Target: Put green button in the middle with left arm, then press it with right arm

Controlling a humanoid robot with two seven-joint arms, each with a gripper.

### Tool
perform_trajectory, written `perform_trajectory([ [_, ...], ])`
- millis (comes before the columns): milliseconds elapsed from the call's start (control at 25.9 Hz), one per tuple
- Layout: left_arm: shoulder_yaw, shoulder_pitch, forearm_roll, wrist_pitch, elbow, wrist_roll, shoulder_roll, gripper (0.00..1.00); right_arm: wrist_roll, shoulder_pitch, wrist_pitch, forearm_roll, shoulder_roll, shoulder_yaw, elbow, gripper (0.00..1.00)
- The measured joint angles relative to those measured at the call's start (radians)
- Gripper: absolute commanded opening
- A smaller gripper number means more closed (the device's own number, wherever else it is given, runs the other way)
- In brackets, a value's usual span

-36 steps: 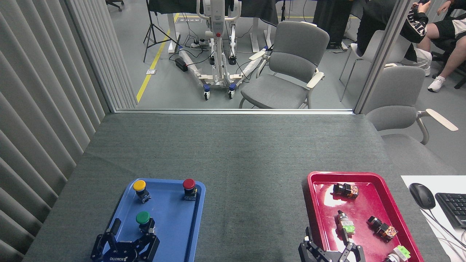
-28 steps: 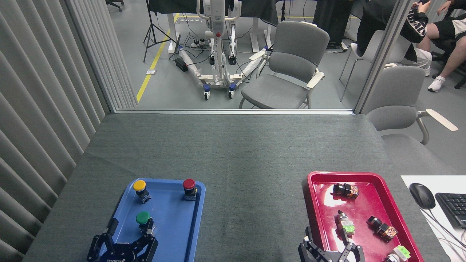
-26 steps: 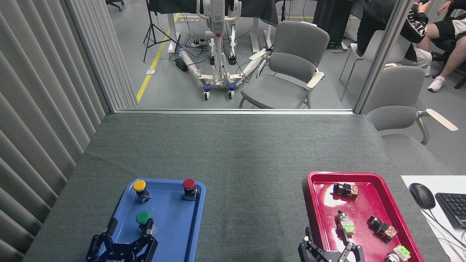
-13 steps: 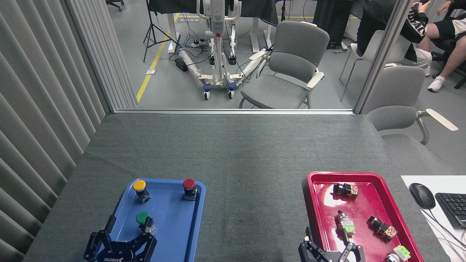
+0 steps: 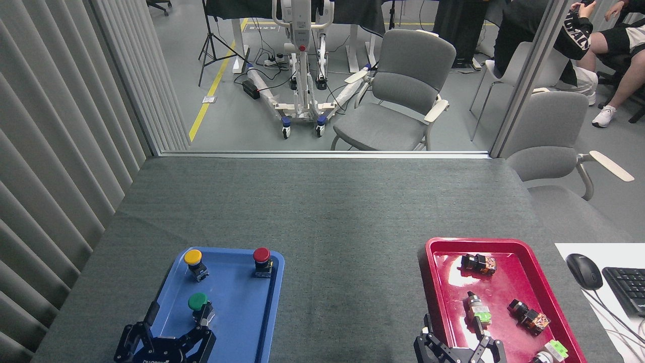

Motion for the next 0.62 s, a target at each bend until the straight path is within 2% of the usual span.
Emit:
perform_trajectory([
  [618,0.0,-0.012,0.001,0.002,0.014,-0.002,-0.005,1.0,0.004,-0.002,0.002,0.001,0.005,0.002,-0.002,0.99],
])
